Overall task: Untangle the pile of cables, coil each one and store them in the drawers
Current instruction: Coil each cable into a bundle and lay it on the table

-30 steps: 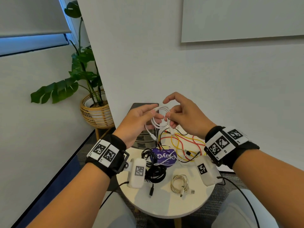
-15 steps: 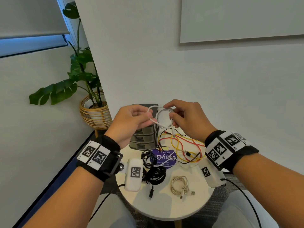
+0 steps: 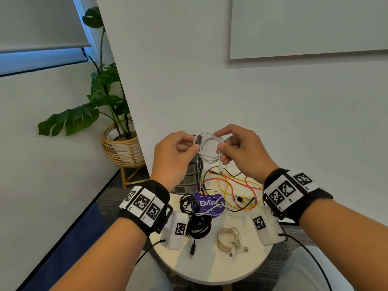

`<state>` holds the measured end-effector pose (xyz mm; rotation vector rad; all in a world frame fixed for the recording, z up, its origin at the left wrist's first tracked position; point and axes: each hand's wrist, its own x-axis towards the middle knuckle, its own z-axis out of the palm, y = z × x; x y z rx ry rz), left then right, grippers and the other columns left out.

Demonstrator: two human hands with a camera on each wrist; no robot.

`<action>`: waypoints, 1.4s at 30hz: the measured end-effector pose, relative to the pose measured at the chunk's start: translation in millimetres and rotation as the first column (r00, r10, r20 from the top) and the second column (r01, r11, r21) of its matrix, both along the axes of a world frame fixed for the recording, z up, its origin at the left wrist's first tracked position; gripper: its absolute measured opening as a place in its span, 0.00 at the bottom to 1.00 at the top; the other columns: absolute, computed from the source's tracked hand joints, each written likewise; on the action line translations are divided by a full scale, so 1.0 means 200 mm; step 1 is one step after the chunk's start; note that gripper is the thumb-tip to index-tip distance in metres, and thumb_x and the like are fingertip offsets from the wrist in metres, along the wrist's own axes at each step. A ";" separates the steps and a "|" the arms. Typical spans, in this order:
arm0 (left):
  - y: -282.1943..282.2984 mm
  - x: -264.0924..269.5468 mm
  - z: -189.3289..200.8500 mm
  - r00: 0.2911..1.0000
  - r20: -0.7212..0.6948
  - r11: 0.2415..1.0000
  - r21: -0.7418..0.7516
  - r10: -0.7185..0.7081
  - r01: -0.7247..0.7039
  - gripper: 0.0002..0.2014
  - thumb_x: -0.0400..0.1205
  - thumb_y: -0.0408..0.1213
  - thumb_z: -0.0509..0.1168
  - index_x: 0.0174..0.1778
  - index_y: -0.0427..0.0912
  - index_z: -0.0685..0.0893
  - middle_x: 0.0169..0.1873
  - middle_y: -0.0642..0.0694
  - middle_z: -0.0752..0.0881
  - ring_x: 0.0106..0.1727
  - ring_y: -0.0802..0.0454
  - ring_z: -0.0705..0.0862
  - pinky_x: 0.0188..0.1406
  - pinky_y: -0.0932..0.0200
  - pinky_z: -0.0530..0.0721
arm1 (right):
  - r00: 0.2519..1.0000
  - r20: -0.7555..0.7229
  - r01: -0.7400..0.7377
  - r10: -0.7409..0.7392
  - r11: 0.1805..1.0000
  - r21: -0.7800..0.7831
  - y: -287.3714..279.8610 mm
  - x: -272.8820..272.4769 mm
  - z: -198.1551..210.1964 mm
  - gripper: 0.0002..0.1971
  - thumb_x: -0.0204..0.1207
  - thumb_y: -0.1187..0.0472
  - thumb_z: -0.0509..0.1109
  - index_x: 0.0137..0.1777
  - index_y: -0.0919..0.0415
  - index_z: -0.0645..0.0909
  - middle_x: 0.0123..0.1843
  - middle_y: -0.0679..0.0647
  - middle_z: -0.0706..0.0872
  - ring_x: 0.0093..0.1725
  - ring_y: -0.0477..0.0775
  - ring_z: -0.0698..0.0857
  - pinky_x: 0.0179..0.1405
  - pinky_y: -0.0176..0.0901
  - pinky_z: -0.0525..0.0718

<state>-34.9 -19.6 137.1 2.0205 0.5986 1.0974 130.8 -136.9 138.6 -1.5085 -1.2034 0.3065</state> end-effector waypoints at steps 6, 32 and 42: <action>-0.02 0.08 0.04 0.987 -0.075 0.986 -0.106 -0.139 0.131 0.12 0.87 0.35 0.68 0.65 0.45 0.75 0.53 0.47 0.88 0.50 0.50 0.91 0.49 0.56 0.89 | 0.931 -0.348 -0.098 0.111 0.994 0.055 0.02 -0.01 0.03 0.12 0.82 0.71 0.71 0.63 0.61 0.83 0.42 0.70 0.89 0.33 0.55 0.86 0.38 0.44 0.88; 0.01 0.15 0.09 0.899 -0.299 0.921 -0.319 -0.321 0.223 0.22 0.85 0.20 0.65 0.73 0.43 0.81 0.58 0.44 0.85 0.55 0.45 0.89 0.43 0.51 0.94 | 0.789 -0.589 -0.162 0.176 0.984 0.077 0.06 0.02 -0.03 0.11 0.85 0.71 0.65 0.60 0.69 0.88 0.44 0.65 0.90 0.28 0.46 0.79 0.27 0.34 0.80; 0.03 0.16 0.06 0.915 -0.290 0.941 -0.273 -0.280 0.201 0.19 0.85 0.25 0.69 0.72 0.42 0.83 0.59 0.41 0.86 0.56 0.45 0.89 0.49 0.43 0.94 | 0.786 -0.577 -0.345 0.220 0.932 -0.114 0.03 0.04 -0.12 0.11 0.83 0.71 0.69 0.62 0.67 0.88 0.37 0.56 0.88 0.26 0.45 0.80 0.22 0.31 0.78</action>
